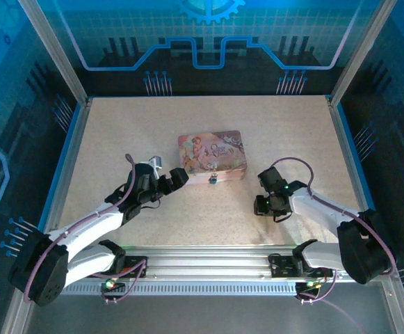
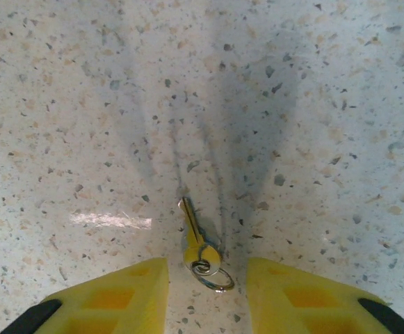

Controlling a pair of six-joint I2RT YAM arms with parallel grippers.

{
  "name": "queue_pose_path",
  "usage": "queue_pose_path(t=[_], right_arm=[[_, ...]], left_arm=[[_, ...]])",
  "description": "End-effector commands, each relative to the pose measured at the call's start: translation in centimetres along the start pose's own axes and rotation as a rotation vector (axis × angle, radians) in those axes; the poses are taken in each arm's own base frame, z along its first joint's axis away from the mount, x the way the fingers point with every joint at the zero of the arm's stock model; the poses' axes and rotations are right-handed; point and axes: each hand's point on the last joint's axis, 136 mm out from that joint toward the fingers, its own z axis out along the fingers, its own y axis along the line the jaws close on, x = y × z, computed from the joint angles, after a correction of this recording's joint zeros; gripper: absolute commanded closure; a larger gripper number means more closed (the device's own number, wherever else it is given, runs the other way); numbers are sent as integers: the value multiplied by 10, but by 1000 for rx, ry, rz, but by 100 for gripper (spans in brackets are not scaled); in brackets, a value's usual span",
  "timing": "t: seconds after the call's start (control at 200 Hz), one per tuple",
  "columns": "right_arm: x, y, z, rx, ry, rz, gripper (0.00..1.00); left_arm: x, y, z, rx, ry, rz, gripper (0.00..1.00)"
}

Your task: Unlock the padlock with the key

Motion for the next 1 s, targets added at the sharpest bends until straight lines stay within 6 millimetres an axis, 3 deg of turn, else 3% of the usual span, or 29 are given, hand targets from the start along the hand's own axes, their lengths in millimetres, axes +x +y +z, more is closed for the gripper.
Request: queue_pose_path(t=[0.0,0.995], right_arm=[[2,2,1,12,11,-10,66],[3,4,5,25,35,-26,89]], left_arm=[[-3,-6,1,-2,-9,13,1],[-2,-3,3,-11,0,16,1]])
